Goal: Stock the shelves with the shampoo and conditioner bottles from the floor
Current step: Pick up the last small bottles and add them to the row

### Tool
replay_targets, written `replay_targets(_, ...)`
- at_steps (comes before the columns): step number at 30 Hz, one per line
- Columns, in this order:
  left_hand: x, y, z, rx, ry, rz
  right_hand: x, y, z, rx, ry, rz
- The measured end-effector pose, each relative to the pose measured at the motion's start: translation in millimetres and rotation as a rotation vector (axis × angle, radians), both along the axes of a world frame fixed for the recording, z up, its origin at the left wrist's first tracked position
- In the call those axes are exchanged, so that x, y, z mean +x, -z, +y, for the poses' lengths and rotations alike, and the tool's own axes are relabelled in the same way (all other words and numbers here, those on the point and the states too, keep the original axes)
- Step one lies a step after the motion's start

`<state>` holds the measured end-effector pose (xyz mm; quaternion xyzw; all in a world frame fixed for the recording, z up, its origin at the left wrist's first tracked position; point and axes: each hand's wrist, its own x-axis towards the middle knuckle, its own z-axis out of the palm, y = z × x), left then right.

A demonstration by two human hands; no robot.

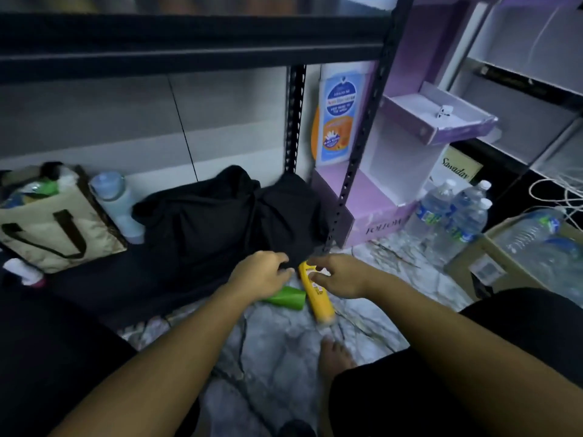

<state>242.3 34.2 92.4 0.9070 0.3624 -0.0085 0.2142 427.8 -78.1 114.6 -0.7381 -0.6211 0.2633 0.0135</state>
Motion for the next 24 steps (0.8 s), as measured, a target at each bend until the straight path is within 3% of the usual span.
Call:
replay_targets(12, -39.0, 148.4, 38.0, -0.271, -0.139, 0.115, 32.1, 162.5, 30.5, -0.351, 0.289, 0.069)
replay_targets(17, -21.2, 187.4, 53.1, -0.477, -0.335, 0.093, 36.8, 216.3, 44.9, -0.378, 0.372, 0.077)
replay_targets(21, 0.2, 223.8, 65.6, -0.702, -0.649, -0.039, 43.1, 243.5, 64.6, -0.333, 0.444, 0.085)
replay_targets(24, 12.3, 236.2, 68.6, -0.707, -0.654, -0.043, 44.9, 260.5, 84.0, -0.295, 0.497, 0.147)
